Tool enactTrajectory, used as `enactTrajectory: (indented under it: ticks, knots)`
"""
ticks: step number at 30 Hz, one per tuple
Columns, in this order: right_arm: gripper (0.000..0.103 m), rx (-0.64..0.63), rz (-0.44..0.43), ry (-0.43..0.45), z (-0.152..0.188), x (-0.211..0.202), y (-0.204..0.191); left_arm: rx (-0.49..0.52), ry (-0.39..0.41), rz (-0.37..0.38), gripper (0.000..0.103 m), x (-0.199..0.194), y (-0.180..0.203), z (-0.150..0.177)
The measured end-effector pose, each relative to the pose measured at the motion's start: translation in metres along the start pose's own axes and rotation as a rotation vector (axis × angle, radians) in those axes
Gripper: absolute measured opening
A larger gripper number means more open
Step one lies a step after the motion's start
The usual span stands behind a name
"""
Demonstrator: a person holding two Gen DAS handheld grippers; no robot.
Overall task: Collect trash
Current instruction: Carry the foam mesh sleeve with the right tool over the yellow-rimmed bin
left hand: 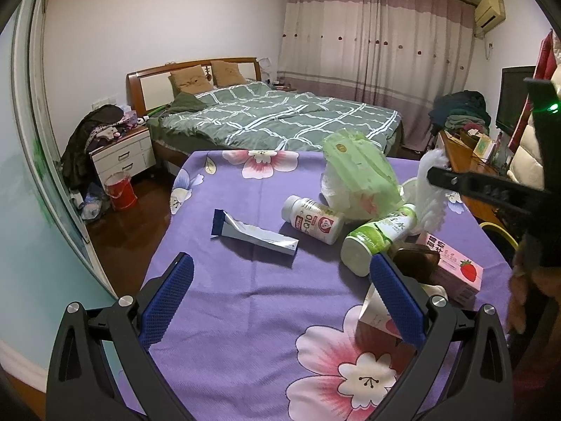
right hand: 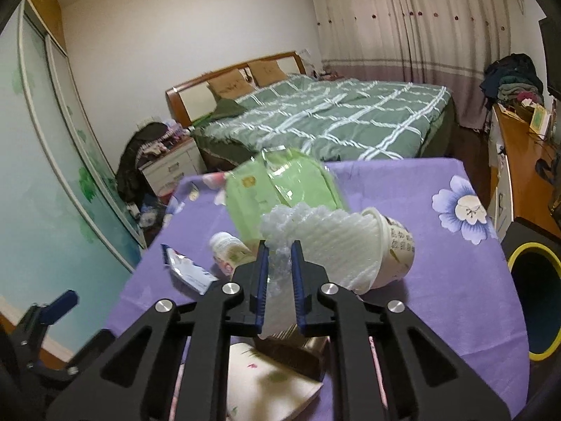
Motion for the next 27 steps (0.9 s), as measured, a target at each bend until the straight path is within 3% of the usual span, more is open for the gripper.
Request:
enactTrajectory:
  ticks: [9, 14, 20, 27]
  knots:
    - [0.012, 0.010, -0.058, 0.080, -0.007, -0.050, 0.003, 0.027, 0.004, 0.027, 0.099, -0.008, 0.018, 0.004]
    - [0.012, 0.033, -0.029, 0.115, -0.007, -0.074, 0.023, 0.044, 0.000, 0.046, 0.099, -0.012, 0.030, 0.007]
    - [0.012, 0.097, 0.070, 0.153, -0.001, -0.100, 0.072, 0.066, -0.002, 0.073, 0.099, -0.015, 0.047, 0.010]
    - [0.012, 0.185, 0.250, 0.150, 0.020, -0.114, 0.156, 0.083, -0.035, 0.118, 0.099, -0.009, 0.070, 0.019]
Point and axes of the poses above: each gripper's, at about its wrist camera, not at the fingertips, and x roughly the way its jaws point, y to its right, z to its underside, the point moved 4 cm from there along x, roughly the way its jaws point, and after that the axes turned 10 degrees about -x, right-handed, at the moved point
